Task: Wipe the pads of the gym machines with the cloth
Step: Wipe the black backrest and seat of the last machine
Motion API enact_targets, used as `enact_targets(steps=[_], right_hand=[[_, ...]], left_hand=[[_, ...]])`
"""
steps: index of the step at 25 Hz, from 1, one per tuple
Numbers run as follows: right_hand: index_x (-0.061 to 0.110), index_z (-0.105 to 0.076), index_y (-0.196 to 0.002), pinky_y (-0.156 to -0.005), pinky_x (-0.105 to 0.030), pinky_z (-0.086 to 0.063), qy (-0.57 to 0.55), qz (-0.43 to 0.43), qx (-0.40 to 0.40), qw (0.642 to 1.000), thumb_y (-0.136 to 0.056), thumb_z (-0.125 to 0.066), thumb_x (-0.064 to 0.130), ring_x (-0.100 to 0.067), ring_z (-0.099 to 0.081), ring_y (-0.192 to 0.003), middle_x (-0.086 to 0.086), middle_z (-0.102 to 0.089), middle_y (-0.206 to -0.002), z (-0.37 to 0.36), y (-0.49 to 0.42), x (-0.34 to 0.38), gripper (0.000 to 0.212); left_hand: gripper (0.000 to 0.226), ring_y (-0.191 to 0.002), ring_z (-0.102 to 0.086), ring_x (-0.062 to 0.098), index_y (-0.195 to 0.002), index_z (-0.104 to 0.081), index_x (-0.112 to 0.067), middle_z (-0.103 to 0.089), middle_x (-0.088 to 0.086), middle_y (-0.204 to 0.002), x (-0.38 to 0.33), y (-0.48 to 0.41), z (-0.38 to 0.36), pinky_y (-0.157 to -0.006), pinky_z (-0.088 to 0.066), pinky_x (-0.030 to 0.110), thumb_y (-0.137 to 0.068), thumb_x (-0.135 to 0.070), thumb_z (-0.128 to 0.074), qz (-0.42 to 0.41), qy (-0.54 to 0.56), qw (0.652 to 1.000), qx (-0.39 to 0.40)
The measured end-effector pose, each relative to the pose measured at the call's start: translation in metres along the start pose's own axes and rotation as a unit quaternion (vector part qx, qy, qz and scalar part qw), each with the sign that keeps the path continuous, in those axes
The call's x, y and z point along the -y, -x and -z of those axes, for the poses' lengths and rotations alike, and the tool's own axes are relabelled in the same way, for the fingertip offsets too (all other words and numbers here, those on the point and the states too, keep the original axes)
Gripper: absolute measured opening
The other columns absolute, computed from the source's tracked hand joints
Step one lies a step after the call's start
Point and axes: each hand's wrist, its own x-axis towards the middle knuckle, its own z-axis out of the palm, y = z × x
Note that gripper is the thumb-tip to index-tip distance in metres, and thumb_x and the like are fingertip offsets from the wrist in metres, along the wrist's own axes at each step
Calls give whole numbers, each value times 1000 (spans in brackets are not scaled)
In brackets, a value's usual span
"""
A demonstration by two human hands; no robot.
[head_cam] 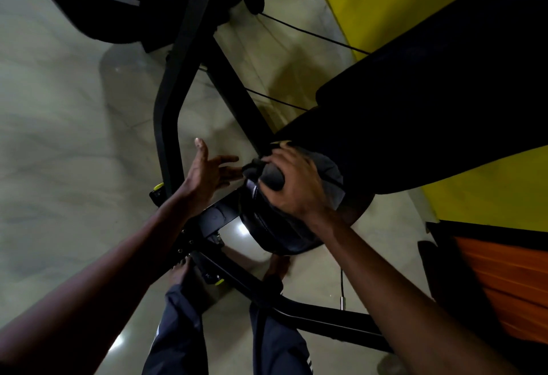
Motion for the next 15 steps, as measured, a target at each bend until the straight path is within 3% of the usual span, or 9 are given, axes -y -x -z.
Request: enact_targets(steps=[3, 5, 11, 15], right_hand=[[28, -66, -117, -112, -38, -32, 17, 54, 40, 998, -73, -69, 50, -14, -40, -140, 7, -59, -134, 0, 14, 9, 49], [25, -66, -119, -114, -37, -29, 7, 100, 53, 993, -71, -73, 47, -17, -40, -141, 4, -59, -135, 0, 30, 8, 54], [26, -65, -125, -116, -38, -25, -1, 136, 39, 990, -71, -66, 51, -20, -37, -144, 1, -55, -138, -6, 64, 4, 59], [25, -65, -125, -114, -38, -25, -6, 141, 34, 989, -68, -75, 44, -22, -39, -142, -1, -56, -137, -5, 65, 1, 62]], left_hand=[[105, -120, -59, 32, -136, -53, -7, -67, 21, -120, -8, -1, 1, -102, -28, 45, -89, -72, 14, 1, -31, 1000, 6], [105, -119, -59, 34, -131, -59, -10, -70, 20, -115, -13, 0, -2, -94, -33, 39, -88, -73, 13, -5, -66, 998, -7], [105, -96, -63, 23, -126, -62, -3, -65, 25, -115, -24, 7, -22, -76, -39, 26, -93, -62, 18, -29, -132, 991, 2], [105, -97, -61, 25, -118, -70, -7, -66, 23, -116, -14, 5, -23, -95, -38, 38, -92, -66, 13, -49, -137, 989, -3]])
